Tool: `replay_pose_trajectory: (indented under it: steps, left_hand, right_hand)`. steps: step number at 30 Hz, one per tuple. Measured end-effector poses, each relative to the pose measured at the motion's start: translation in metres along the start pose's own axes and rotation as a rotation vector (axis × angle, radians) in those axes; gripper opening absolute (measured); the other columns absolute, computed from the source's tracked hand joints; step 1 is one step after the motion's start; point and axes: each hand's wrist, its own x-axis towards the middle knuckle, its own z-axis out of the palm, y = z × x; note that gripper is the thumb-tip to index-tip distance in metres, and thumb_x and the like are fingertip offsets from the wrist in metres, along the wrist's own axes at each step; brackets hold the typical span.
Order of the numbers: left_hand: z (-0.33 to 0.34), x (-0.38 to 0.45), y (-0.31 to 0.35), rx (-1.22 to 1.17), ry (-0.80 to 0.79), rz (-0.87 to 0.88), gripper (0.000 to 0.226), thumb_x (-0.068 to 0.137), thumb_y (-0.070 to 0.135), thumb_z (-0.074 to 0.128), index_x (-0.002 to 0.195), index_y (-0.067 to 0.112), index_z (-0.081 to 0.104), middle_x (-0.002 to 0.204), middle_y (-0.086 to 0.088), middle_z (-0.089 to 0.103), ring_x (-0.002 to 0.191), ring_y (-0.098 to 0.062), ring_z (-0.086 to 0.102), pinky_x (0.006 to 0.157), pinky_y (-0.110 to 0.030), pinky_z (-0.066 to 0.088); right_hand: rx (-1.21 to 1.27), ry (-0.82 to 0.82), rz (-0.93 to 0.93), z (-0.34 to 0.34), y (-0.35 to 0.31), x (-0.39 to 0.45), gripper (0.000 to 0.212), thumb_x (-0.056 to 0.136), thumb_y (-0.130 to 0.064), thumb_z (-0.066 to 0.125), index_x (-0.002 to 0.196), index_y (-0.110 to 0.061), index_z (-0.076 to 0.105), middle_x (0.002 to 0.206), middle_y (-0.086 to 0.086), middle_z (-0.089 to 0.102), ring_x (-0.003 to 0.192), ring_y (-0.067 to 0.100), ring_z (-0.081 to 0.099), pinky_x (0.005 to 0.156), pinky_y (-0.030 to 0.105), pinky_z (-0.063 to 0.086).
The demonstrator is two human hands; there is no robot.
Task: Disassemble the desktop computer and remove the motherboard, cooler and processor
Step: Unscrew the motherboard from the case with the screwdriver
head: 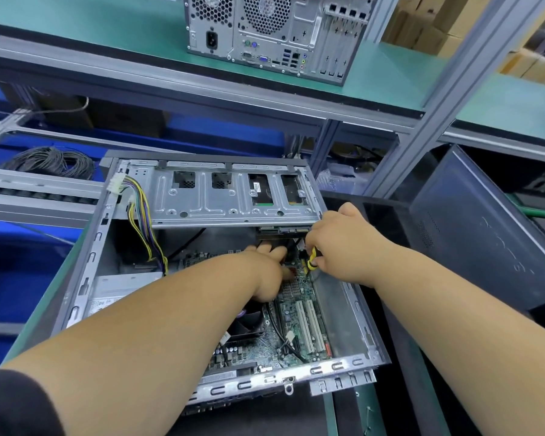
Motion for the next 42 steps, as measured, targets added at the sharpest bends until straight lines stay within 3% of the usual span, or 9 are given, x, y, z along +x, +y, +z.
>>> replay_pose_trajectory:
  steps: [35,42]
  left_hand:
    - [0.0030,0.0039,0.0000,0.035,0.013,0.007,0.072,0.089,0.014,0.048,0.147,0.049,0.022,0.155,0.004,0.005,0.137,-0.038,0.015,0.111,-0.045,0.025]
    - [0.0027,0.0051,-0.0006,0.014,0.005,0.004,0.074,0.089,0.012,0.047,0.147,0.051,0.022,0.156,0.007,0.004,0.137,-0.038,0.016,0.112,-0.047,0.026]
  right_hand:
    - [0.037,-0.025,0.022,-0.0008,0.0004,-0.0042,0.017,0.091,-0.036,0.057,0.104,-0.031,0.066,0.099,-0.010,0.062,0.101,0.016,0.047,0.091,0.037,0.027]
    - [-0.007,-0.045,0.009,-0.0047,-0.0033,-0.0047,0.022,0.086,-0.024,0.063,0.106,-0.031,0.067,0.096,-0.008,0.063,0.100,0.018,0.048,0.084,0.036,0.020]
